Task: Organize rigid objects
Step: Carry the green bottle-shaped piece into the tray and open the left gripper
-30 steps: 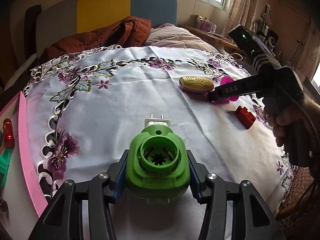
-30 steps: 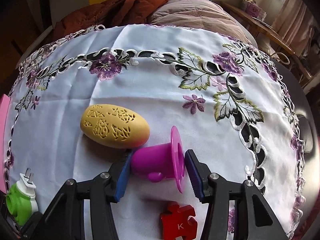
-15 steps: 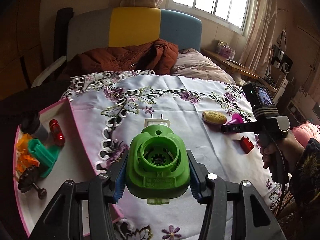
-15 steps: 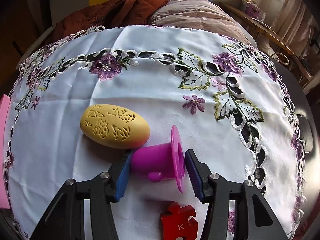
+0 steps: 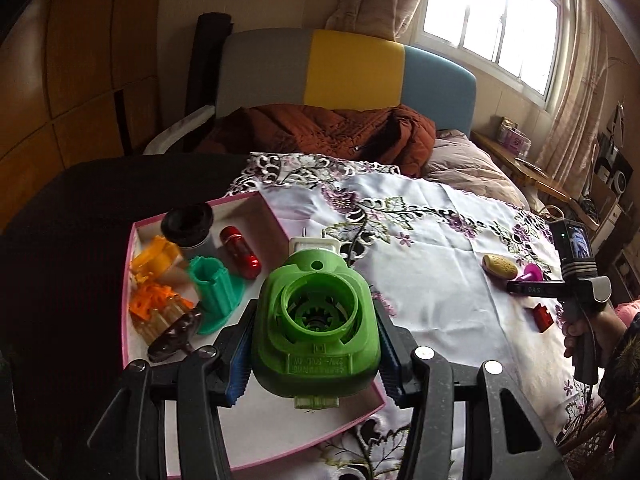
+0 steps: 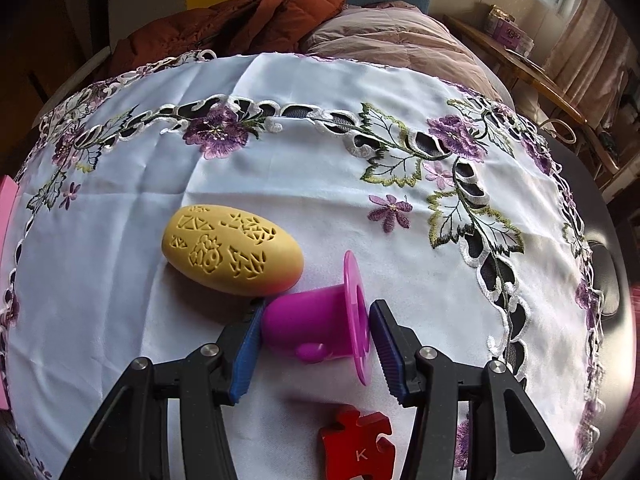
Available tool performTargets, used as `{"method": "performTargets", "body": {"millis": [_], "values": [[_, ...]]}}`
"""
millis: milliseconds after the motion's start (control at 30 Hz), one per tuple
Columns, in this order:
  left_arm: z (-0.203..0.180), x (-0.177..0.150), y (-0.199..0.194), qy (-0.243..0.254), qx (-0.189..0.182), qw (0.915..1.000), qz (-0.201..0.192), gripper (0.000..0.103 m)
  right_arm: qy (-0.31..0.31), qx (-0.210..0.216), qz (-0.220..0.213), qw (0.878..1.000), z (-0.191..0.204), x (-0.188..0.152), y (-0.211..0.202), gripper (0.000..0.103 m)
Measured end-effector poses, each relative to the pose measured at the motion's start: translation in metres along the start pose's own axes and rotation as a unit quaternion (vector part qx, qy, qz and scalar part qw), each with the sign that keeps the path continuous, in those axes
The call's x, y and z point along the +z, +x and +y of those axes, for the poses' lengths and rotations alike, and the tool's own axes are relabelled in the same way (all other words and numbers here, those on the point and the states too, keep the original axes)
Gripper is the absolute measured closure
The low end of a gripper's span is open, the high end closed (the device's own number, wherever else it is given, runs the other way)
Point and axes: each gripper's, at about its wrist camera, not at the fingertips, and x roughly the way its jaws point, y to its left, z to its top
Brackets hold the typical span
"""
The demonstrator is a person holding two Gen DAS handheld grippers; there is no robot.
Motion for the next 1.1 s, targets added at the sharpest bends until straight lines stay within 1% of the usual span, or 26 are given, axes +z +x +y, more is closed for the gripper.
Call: {"method": "performTargets", "body": {"millis": [167,300,467,567,767,833,900,1000,1100], "values": [[0.024,-0.008,0.0,-0.023,0.011,0.9996,0.011,0.05,-0.001,0.0,-0.001,1.0,0.0,0.0,0.0,0.05],[0.053,-0.017,-0.005,-0.05,0.018,0.9985,0.016,0.05,-0.005,-0.003,-0.002,1.0,0.001,0.0,0.0,0.05],[0.095,-0.031,-0.014,-0.1,0.024,0.9943,0.027,0.05,-0.011,-0.007,-0.002,1.0,0.003,0.0,0.0,0.05],[0.111,-0.039,-0.015,-0.118,0.021,0.992,0.04,0.05,-0.012,-0.008,-0.002,1.0,0.004,0.001,-0.001,0.05],[0.117,-0.055,-0.005,-0.132,0.015,0.9885,0.072,0.05,-0.016,-0.011,-0.002,1.0,0.005,0.001,-0.001,0.051],[0.118,-0.056,0.001,-0.138,0.021,0.9874,0.073,0.05,-0.018,-0.012,-0.002,1.0,0.005,0.001,-0.001,0.051],[0.117,-0.054,0.005,-0.128,0.031,0.9888,0.07,0.05,-0.02,-0.013,-0.003,1.0,0.006,0.001,-0.001,0.051],[0.114,-0.05,0.009,-0.119,0.037,0.9896,0.071,0.051,-0.02,-0.013,-0.002,1.0,0.006,0.001,-0.001,0.051],[0.114,-0.053,0.008,-0.139,0.011,0.9867,0.083,0.05,-0.02,-0.012,-0.003,1.0,0.005,0.001,-0.001,0.051]]}}
